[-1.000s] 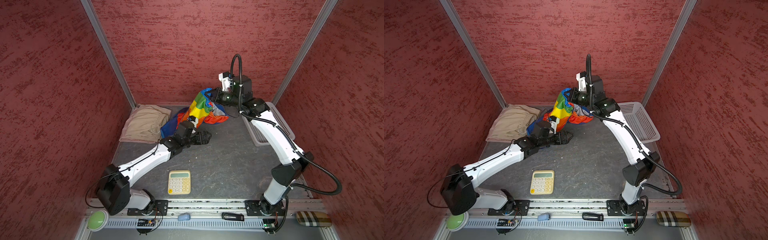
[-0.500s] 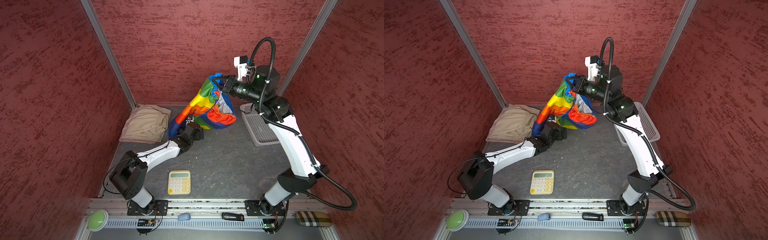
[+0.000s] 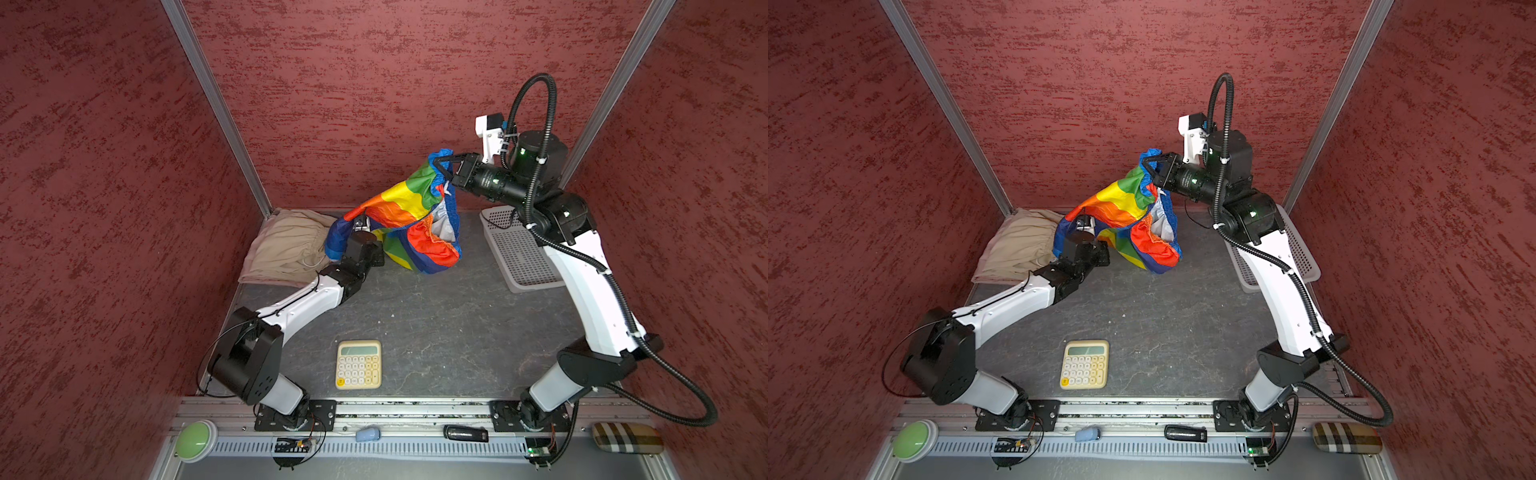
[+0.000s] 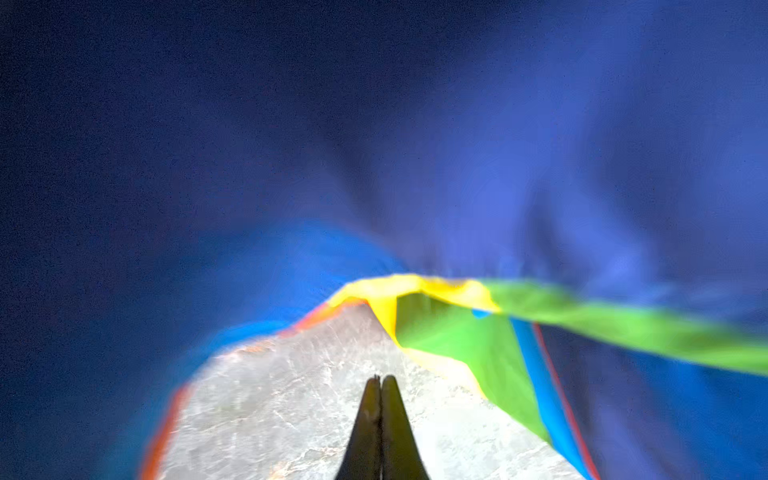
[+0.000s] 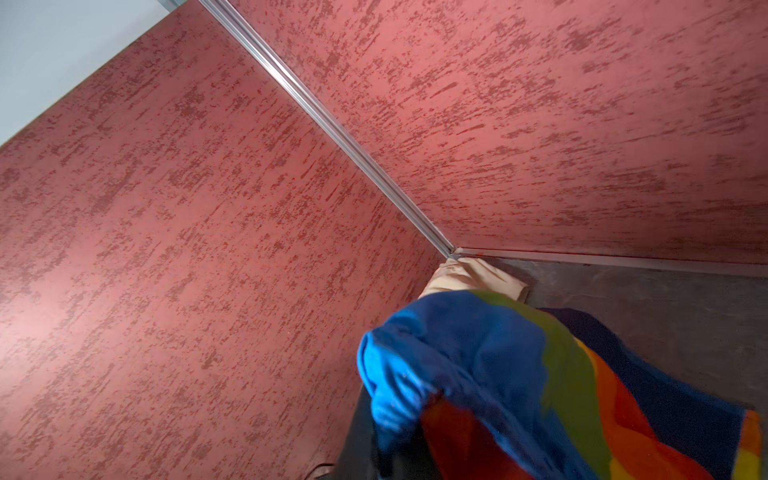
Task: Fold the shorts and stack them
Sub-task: 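Grasp the rainbow shorts with both grippers and lift them up, then lower the rainbow shorts onto the table center with both grippers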
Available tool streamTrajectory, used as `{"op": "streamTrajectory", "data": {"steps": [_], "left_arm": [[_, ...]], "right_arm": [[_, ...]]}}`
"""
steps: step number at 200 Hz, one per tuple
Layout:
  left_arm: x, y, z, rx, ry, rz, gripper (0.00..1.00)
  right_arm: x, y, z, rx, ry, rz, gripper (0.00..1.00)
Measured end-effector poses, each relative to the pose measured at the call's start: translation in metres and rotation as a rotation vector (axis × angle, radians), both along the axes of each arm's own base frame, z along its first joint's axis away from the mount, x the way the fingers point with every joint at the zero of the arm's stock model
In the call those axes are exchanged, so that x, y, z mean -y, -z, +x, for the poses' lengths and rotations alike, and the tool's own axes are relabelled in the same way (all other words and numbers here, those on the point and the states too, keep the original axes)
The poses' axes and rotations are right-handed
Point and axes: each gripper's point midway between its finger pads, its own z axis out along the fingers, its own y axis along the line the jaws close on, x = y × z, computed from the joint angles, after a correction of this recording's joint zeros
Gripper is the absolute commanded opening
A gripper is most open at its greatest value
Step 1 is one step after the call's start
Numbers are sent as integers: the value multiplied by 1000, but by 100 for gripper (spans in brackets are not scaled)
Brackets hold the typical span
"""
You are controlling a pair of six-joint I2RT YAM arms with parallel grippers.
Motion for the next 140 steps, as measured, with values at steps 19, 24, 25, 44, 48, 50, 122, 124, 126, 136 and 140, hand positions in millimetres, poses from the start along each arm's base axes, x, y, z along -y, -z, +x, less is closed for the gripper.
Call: {"op": "streamTrajectory", "data": {"steps": [19, 24, 25, 44, 48, 50, 122, 124, 126, 136, 140], "left_arm": [[-27, -35, -3, 73, -47, -37, 0], [-35, -44, -3, 91, -63, -50, 0], [-36, -45, -3, 93, -65, -52, 0], [-64, -61, -3, 128, -120, -76, 0], [-68, -62, -2, 129, -127, -77, 0], [-70, -62, -2, 128, -130, -78, 0], [-26, -69, -49, 61, 57, -225, 0], [-24, -72, -52, 64, 65, -230, 0], [-23, -75, -55, 70, 71, -235, 0], [-19, -90, -67, 98, 97, -259, 0], [-19, -96, -71, 109, 103, -267, 0]], "right_arm": [[6, 5, -2, -4, 8, -26, 0], [7, 6, -3, -5, 8, -32, 0], [7, 6, -3, -5, 8, -33, 0], [10, 3, -13, 5, 0, -40, 0], [11, 1, -15, 8, -2, -41, 0], [12, 1, -16, 9, -2, -41, 0], [-2, -50, -83, 120, -175, 66, 0], [-3, -52, -86, 124, -184, 73, 0], [-4, -53, -87, 128, -189, 77, 0], [-8, -63, -95, 142, -223, 117, 0], [-9, -67, -97, 148, -231, 131, 0]]}}
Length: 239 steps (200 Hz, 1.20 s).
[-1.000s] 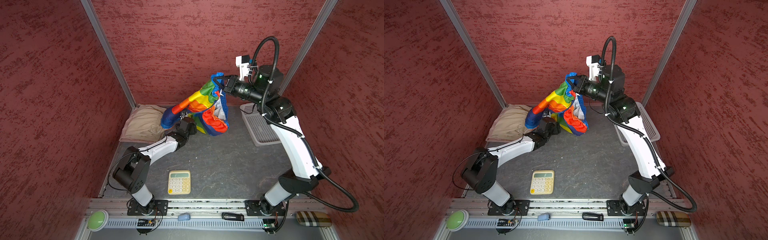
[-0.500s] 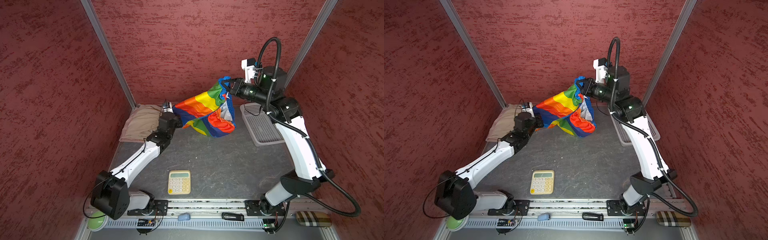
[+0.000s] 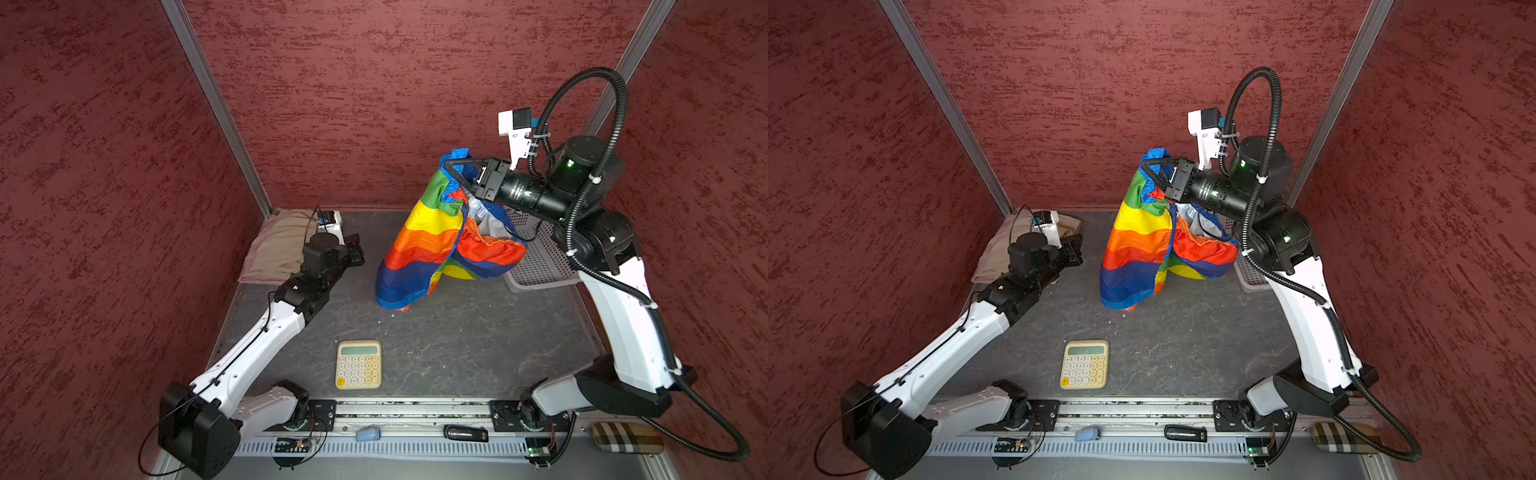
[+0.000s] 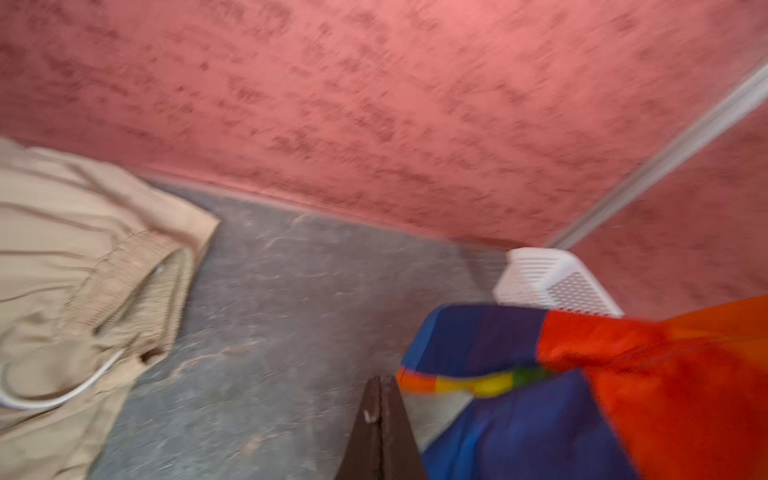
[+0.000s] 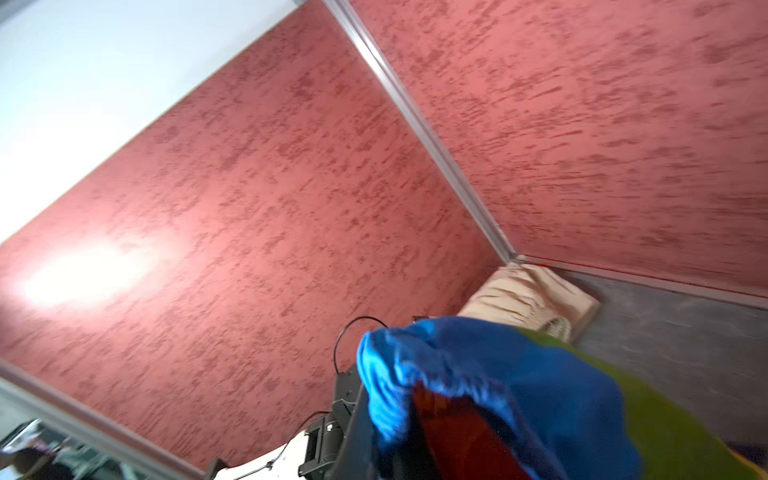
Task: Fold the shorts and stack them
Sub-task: 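Lower the rainbow shorts onto the table center with both grippers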
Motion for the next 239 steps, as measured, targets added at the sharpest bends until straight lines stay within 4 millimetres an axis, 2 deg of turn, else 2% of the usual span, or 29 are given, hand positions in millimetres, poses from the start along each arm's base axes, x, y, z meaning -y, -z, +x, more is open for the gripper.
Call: {"op": "streamTrajectory", "data": {"steps": [13, 27, 39, 46, 60, 73, 79, 82, 87, 88, 92, 96, 98, 111, 115, 122, 130, 134, 139, 141, 152, 165, 182, 190, 201, 210, 220, 228, 239], "left_arm": [[-5, -16, -9, 28, -4, -24, 0], [-13, -29, -10, 47, -23, -41, 0], [-18, -35, -5, 45, -39, -50, 0], [-19, -36, -1, 37, -45, -53, 0], [-20, -31, 6, 7, -49, -50, 0], [-19, -22, 8, -32, -43, -42, 0], [-19, -17, 9, -55, -37, -36, 0], [-19, -15, 9, -65, -35, -34, 0], [-19, -11, 8, -87, -30, -29, 3], [-19, -11, 8, -89, -29, -29, 4], [-20, -8, 8, -104, -26, -26, 9], [-22, -6, 8, -115, -28, -23, 15], [-24, -4, 8, -122, -29, -23, 16], [-34, 3, 7, -157, -46, -20, 25], [-38, 5, 7, -165, -50, -13, 35], [-45, 8, 8, -178, -59, -16, 64], [-52, 11, 8, -193, -70, -27, 77], [-54, 13, 8, -201, -73, -30, 83], [-57, 15, 7, -212, -75, -36, 97], [-58, 15, 8, -215, -74, -40, 100], [-58, 20, 8, -242, -62, -54, 99], [-47, 25, 9, -285, -15, -79, 99], [-18, 39, 16, -356, 79, -96, 100], [-4, 52, 18, -396, 118, -92, 100], [17, 73, 16, -465, 176, -84, 99], [32, 91, 12, -519, 215, -72, 99], [47, 109, 8, -576, 258, -58, 99], [55, 122, 5, -616, 284, -44, 99], [63, 137, 2, -669, 308, -26, 99]], "right_arm": [[-4, -11, 1, -1, -11, 37, 0], [-10, -24, 24, 0, 23, 68, 0], [-19, -28, 58, 4, 78, 91, 0], [-26, -20, 84, -12, 115, 94, 0], [-40, 25, 152, -98, 186, 75, 0], [-47, 96, 223, -229, 259, 29, 0], [-49, 144, 257, -310, 291, -7, 0], [-49, 177, 278, -364, 311, -33, 0], [-48, 218, 299, -433, 334, -67, 0], [-47, 234, 306, -458, 341, -80, 0], [-45, 269, 319, -518, 358, -109, 1], [-41, 316, 333, -594, 381, -152, 4], [-40, 330, 336, -619, 387, -165, 7], [-22, 458, 345, -842, 441, -307, 24], [-14, 487, 342, -895, 455, -346, 26], [0, 533, 333, -983, 479, -413, 31], [11, 570, 320, -1052, 487, -473, 42], [14, 565, 322, -1036, 486, -462, 50], [17, 555, 321, -1000, 497, -469, 59], [20, 551, 320, -999, 500, -464, 62], [29, 520, 300, -972, 505, -488, 81], [37, 460, 281, -883, 505, -477, 98], [44, 365, 263, -689, 510, -401, 99], [48, 332, 251, -616, 511, -369, 99], [52, 305, 236, -548, 509, -338, 99], [54, 299, 227, -525, 502, -326, 99], [53, 310, 221, -531, 486, -331, 99], [53, 329, 216, -560, 471, -347, 99], [50, 370, 205, -630, 444, -389, 99]]}}
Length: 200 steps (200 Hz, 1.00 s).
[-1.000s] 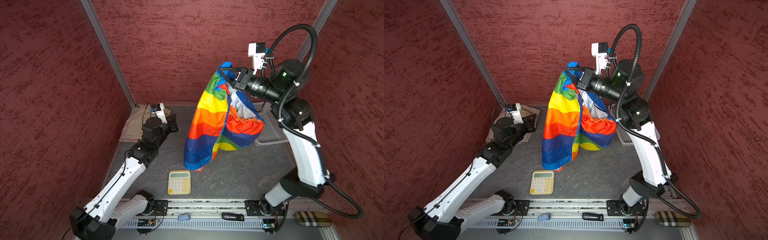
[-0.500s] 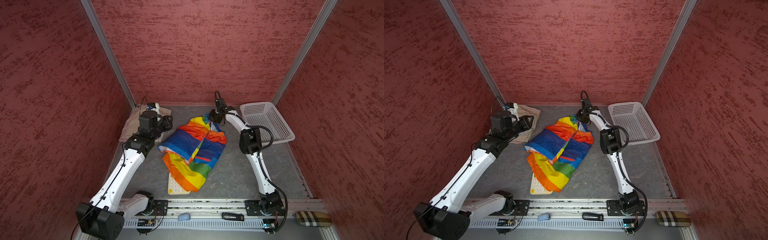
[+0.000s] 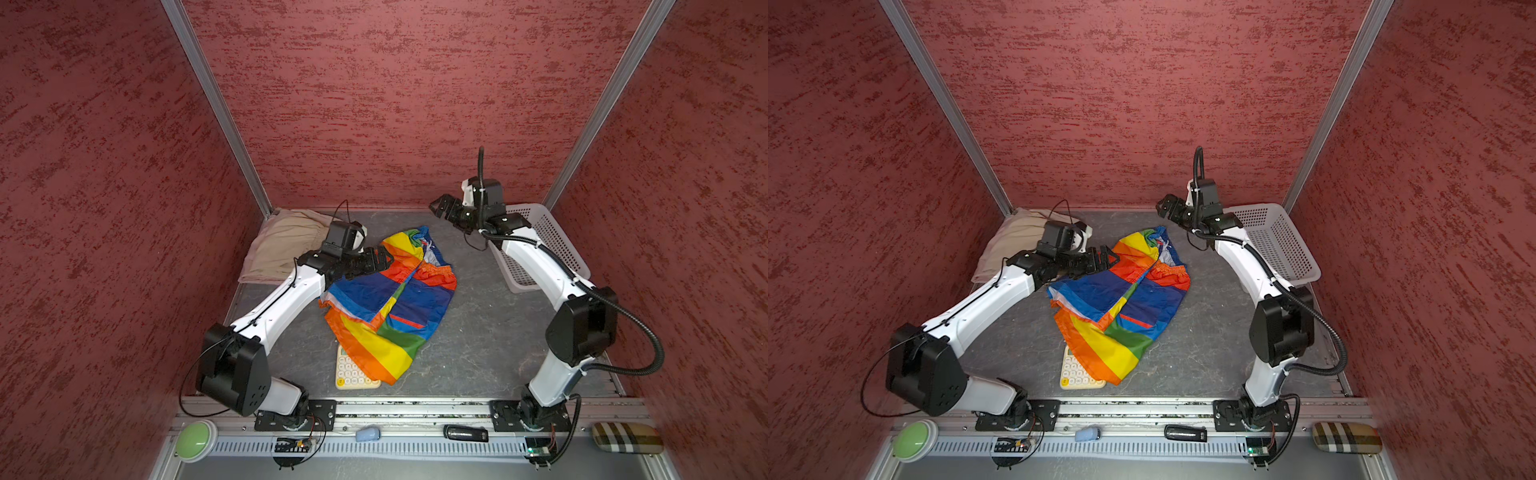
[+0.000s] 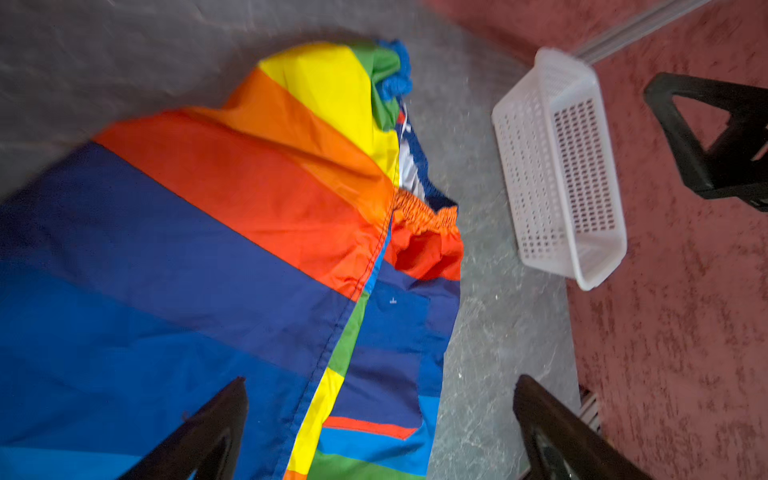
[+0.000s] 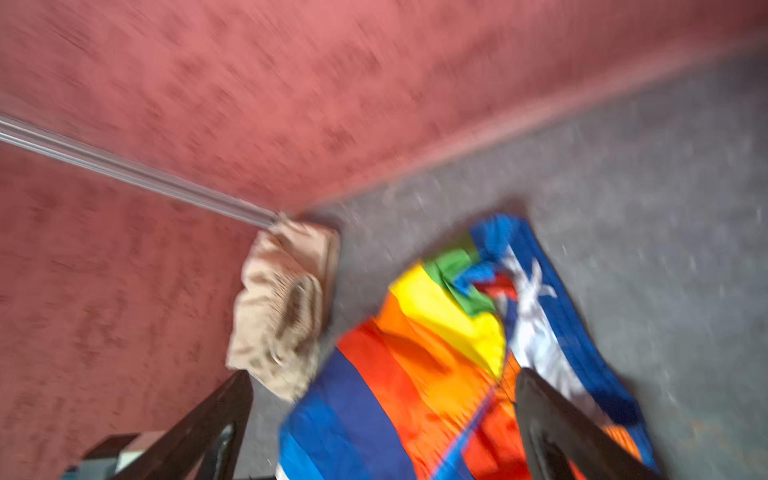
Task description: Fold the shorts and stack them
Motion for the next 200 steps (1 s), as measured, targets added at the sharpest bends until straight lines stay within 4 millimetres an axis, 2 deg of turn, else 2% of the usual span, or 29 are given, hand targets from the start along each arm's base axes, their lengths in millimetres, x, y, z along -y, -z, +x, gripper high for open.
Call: {"op": "streamTrajectory", "data": {"steps": [21, 34, 47, 67, 76, 87, 105, 125, 144, 175, 189, 200], "left_arm": [[0, 18, 2, -58, 8, 14, 99], [-5, 22, 4, -71, -2, 13, 99], [-9, 21, 7, -73, -11, 4, 99], [-11, 22, 13, -80, -20, -8, 99], [-9, 23, 16, -84, -18, -18, 99], [-6, 26, 18, -94, -14, -30, 99], [-3, 29, 18, -112, -8, -49, 99], [-1, 27, 16, -116, -5, -66, 99], [-3, 28, 11, -125, -6, -78, 100], [-4, 28, 2, -154, -17, -117, 99], [-4, 24, 1, -159, -18, -142, 99], [-5, 18, 2, -153, -24, -163, 99]], "right_arm": [[0, 85, -43, -198, -40, -51, 99], [-6, 118, -77, -291, -84, -69, 99], [-17, 135, -112, -346, -138, -69, 99], [-32, 143, -151, -374, -207, -20, 99], [-33, 150, -158, -390, -218, -6, 99], [-29, 163, -158, -413, -209, 0, 99], [-18, 190, -145, -468, -183, 13, 99], [-10, 188, -105, -434, -167, 37, 99], [-3, 186, -53, -385, -160, 16, 99], [22, 180, 55, -294, -88, -100, 99], [30, 170, 83, -264, -61, -152, 99], [35, 158, 87, -254, -44, -193, 99]]}}
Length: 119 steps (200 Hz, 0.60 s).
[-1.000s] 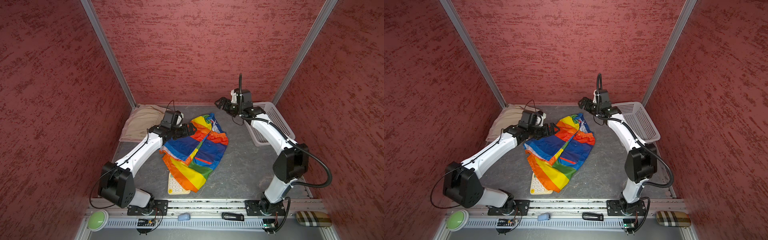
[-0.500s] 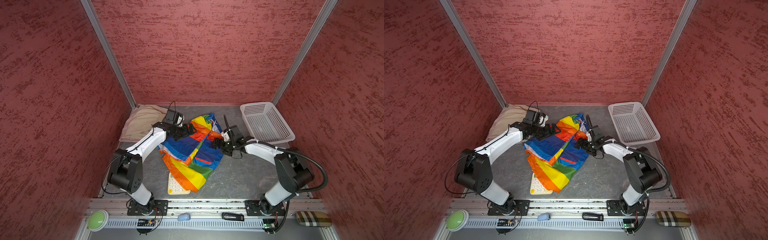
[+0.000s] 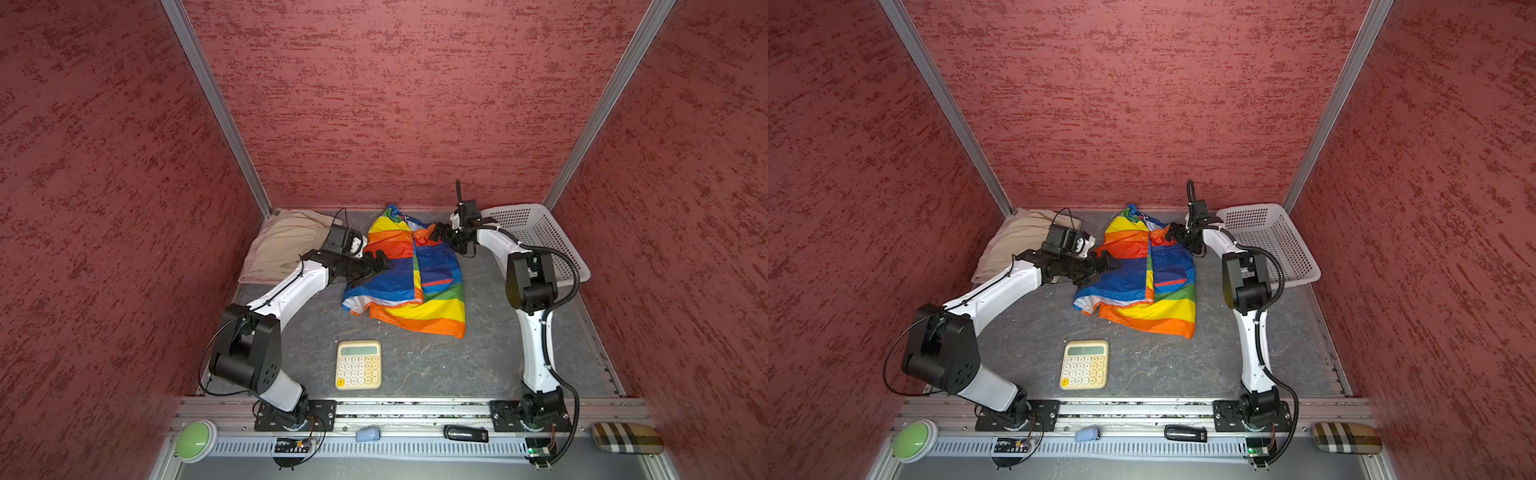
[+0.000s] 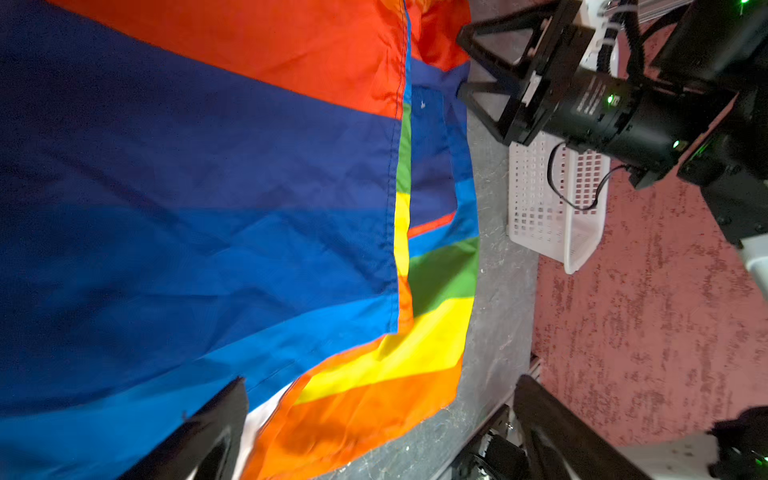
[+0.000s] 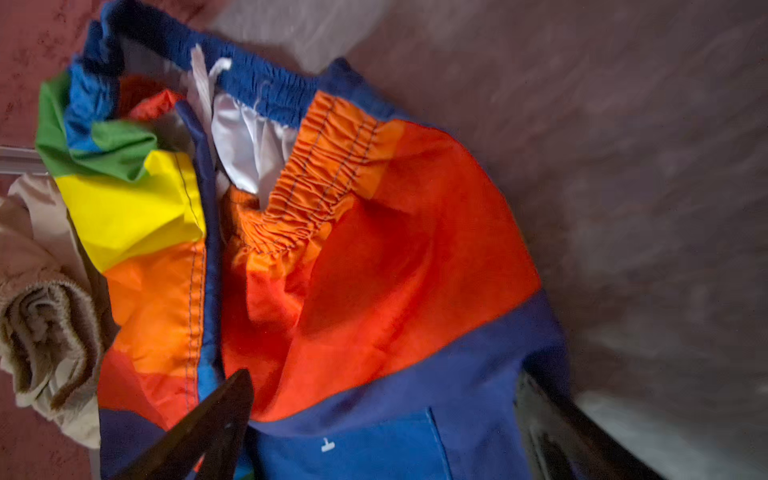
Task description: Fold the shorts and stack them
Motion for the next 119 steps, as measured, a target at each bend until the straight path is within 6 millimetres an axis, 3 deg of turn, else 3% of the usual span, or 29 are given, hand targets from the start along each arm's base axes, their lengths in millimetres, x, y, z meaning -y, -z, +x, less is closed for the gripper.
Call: {"op": "streamTrajectory", "data": {"steps": [22, 39, 56, 68, 83, 105, 119], "left_arm": [[-20, -21, 10, 48, -54, -31, 100], [-35, -34, 20, 82, -93, -47, 99], [-40, -41, 30, 98, -107, -61, 99], [-37, -42, 35, 103, -97, -73, 99], [-33, -35, 37, 82, -90, -85, 99], [-31, -30, 37, 57, -85, -96, 99], [-30, -30, 37, 57, -82, -99, 99]], "right_arm": [[-25, -47, -29, 49, -48, -18, 99], [-62, -88, -80, 95, -134, 45, 99], [-94, -103, -137, 96, -224, 120, 99], [-107, -96, -167, 64, -267, 150, 99], [-112, -66, -191, -6, -278, 154, 99], [-104, -13, -218, -136, -255, 122, 99], [-97, 6, -228, -184, -240, 95, 99]]}}
